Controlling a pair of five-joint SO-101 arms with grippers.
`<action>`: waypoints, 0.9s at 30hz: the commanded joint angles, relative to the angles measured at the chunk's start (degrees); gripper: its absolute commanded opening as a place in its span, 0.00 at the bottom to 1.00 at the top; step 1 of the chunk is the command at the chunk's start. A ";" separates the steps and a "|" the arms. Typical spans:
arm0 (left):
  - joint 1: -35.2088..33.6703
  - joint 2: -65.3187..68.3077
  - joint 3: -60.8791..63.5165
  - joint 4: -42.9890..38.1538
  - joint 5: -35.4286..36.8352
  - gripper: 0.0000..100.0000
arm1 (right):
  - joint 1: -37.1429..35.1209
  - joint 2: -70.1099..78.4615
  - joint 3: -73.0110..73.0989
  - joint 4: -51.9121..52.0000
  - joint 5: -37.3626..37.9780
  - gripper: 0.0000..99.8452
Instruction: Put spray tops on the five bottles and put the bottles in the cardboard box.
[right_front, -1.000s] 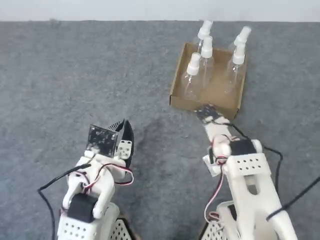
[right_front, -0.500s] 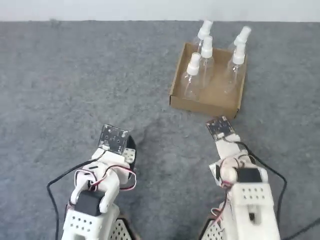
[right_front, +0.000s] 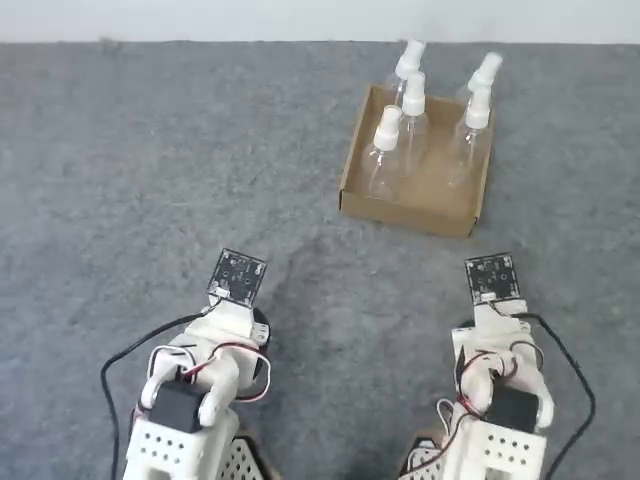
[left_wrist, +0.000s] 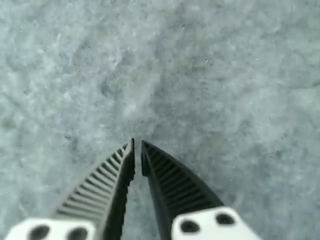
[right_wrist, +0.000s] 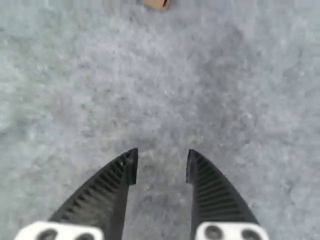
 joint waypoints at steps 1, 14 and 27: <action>-0.26 -0.97 -0.57 0.18 -0.09 0.01 | -0.04 -0.48 0.70 0.31 0.79 0.10; -0.26 -0.97 -0.57 0.18 -0.09 0.01 | -0.13 -0.75 0.70 -0.13 0.79 0.03; -0.26 -0.97 -0.57 0.18 -0.09 0.01 | -0.22 -0.75 0.70 -0.31 0.79 0.03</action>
